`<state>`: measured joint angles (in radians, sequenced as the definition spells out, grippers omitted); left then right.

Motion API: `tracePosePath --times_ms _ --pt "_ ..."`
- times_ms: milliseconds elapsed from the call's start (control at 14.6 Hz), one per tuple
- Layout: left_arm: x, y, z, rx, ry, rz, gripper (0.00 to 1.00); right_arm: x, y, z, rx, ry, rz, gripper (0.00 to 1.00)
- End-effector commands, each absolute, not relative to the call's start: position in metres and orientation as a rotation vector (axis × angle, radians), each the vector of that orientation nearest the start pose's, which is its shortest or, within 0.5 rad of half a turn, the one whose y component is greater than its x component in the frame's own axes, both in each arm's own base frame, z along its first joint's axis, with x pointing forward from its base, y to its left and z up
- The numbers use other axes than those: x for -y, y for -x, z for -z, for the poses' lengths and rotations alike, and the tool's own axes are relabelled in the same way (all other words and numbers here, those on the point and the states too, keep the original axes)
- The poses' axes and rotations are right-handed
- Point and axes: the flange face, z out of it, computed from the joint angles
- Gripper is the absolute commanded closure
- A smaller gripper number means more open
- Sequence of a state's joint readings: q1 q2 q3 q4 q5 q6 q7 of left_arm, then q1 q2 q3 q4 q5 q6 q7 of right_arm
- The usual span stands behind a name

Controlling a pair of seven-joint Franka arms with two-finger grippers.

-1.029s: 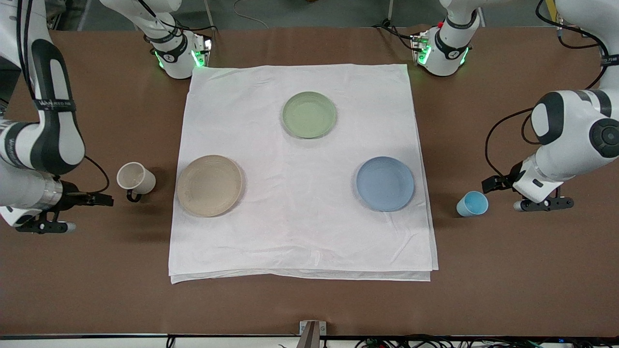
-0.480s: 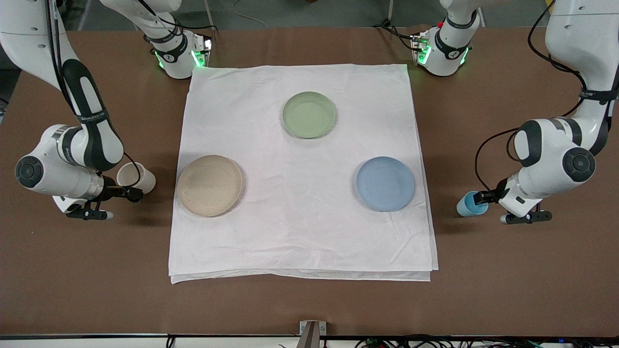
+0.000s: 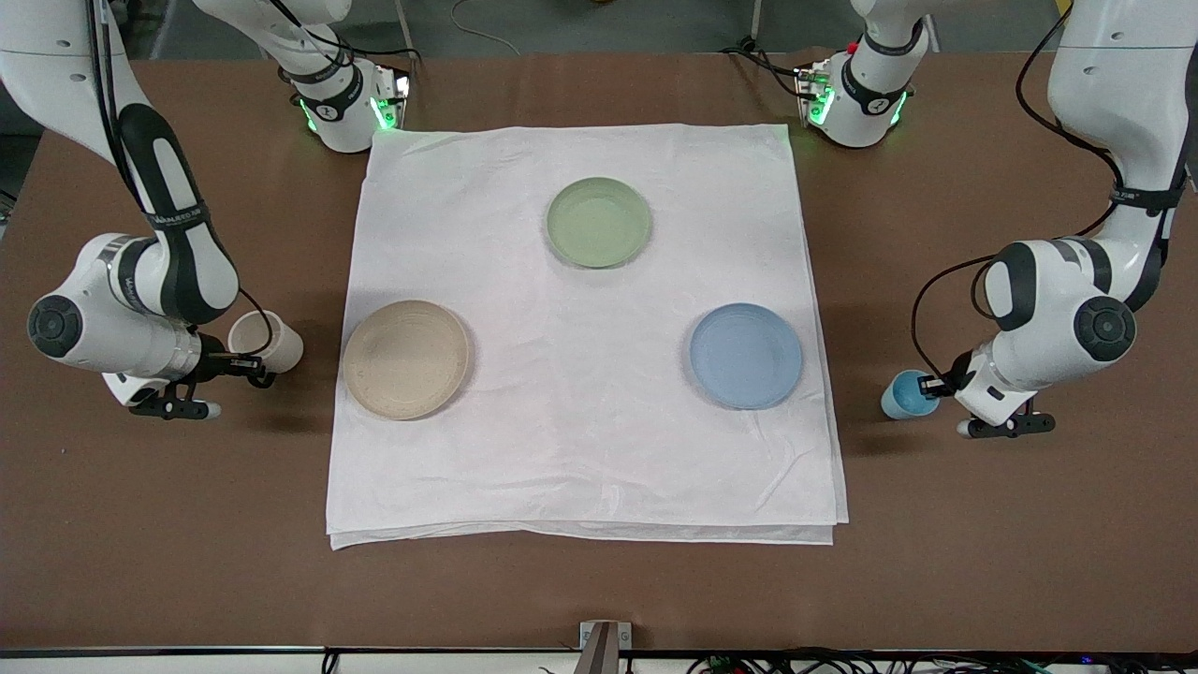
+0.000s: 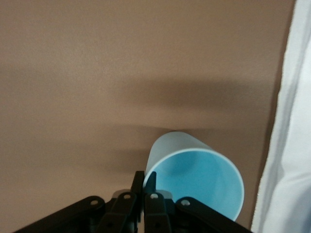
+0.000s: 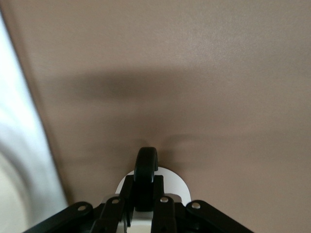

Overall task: Place blue cup in blue plate and white mug in gray plate
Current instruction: 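Grasp the white mug with the right gripper while the left gripper grasps the cup, then carry the mug onto the beige plate while the left gripper carries the cup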

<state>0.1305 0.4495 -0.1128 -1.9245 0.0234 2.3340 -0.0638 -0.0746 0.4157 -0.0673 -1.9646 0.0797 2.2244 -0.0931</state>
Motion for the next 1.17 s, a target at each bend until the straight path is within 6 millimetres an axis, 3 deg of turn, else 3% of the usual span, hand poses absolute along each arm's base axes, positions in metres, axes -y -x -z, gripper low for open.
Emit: tracePosePath --times_ms 0,137,343,480,618,824,892,961,1029,1098 --pt "0.018 -0.612 -0.317 0.060 3.156 -0.060 1.00 0.041 -0.604 -0.299 -0.249 3.064 -0.233 1.00" --pt "0.057 -0.605 -0.341 0.104 3.163 -0.066 1.00 -0.008 -0.602 -0.303 -0.326 3.064 -0.239 1.00" --pt "0.134 -0.594 -0.335 0.286 3.177 -0.099 1.00 -0.072 -0.590 -0.285 -0.402 3.034 -0.207 1.00" --pt "0.170 -0.585 -0.322 0.371 3.169 -0.123 1.00 -0.098 -0.582 -0.270 -0.451 3.033 -0.162 1.00" --pt "0.208 -0.572 -0.310 0.422 3.152 -0.160 1.00 -0.119 -0.577 -0.267 -0.482 3.032 -0.148 0.99" --pt "0.230 -0.558 -0.281 0.476 3.141 -0.192 0.98 -0.125 -0.574 -0.262 -0.482 3.033 -0.164 0.95" --pt "0.231 -0.555 -0.272 0.478 3.148 -0.185 0.94 -0.125 -0.576 -0.263 -0.486 3.028 -0.163 0.72" --pt "0.233 -0.551 -0.263 0.475 3.157 -0.172 0.92 -0.124 -0.576 -0.262 -0.488 3.028 -0.165 0.26" --pt "0.235 -0.550 -0.258 0.474 3.163 -0.166 0.87 -0.125 -0.576 -0.263 -0.486 3.028 -0.163 0.00" --pt "0.235 -0.549 -0.256 0.472 3.161 -0.175 0.77 -0.125 -0.578 -0.265 -0.485 3.028 -0.164 0.00"
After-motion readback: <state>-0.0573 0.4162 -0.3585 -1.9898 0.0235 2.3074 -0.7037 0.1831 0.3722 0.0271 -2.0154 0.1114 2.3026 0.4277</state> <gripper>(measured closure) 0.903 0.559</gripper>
